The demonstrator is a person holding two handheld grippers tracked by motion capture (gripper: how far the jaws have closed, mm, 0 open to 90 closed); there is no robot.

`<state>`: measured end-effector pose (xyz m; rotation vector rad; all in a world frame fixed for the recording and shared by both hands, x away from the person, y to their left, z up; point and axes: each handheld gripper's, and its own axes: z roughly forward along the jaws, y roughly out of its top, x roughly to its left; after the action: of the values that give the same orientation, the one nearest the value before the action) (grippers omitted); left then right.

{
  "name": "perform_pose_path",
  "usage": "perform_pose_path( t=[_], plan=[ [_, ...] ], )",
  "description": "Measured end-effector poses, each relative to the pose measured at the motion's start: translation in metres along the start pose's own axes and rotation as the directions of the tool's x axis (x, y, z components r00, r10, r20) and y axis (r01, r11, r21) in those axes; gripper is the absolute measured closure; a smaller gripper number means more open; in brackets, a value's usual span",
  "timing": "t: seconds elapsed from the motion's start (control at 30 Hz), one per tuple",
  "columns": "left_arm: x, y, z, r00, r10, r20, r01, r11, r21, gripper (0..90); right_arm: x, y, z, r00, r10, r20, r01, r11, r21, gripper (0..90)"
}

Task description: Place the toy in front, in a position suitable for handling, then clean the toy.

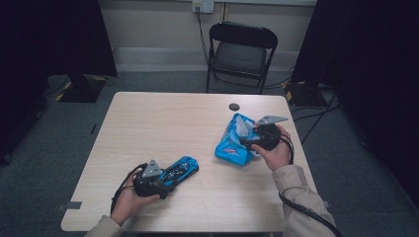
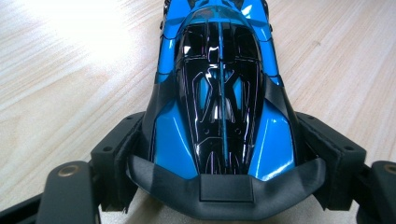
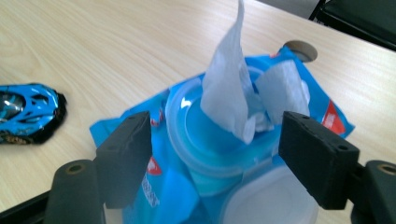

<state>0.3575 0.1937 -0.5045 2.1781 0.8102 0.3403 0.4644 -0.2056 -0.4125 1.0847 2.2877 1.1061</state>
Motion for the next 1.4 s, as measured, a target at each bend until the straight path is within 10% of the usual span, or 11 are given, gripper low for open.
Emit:
perform_pose_path(
  t=[0.5,0.77,0.93,1.4],
  plan=[
    [0.000,0.000,0.000,1.0000,0.000,0.000,0.000,1.0000,0.000,23.4,-0.006,0.026,0.023,0.9994,0.010,0.033,-0.010,1.000,0.026,30.3],
    [0.000,0.000,0.000,1.0000,0.000,0.001,0.000,1.0000,0.000,23.4,-0.006,0.026,0.030,0.9986,-0.014,0.051,0.011,0.999,0.047,67.7],
    [0.000,0.000,0.000,1.0000,0.000,0.000,0.000,1.0000,0.000,23.4,-0.007,0.027,0.030,0.9980,0.059,0.021,-0.060,0.997,0.046,88.9],
    [0.000,0.000,0.000,1.0000,0.000,0.001,0.000,1.0000,0.000,23.4,-0.013,0.034,0.012,0.9963,0.086,-0.001,-0.086,0.996,-0.010,90.0]
  ],
)
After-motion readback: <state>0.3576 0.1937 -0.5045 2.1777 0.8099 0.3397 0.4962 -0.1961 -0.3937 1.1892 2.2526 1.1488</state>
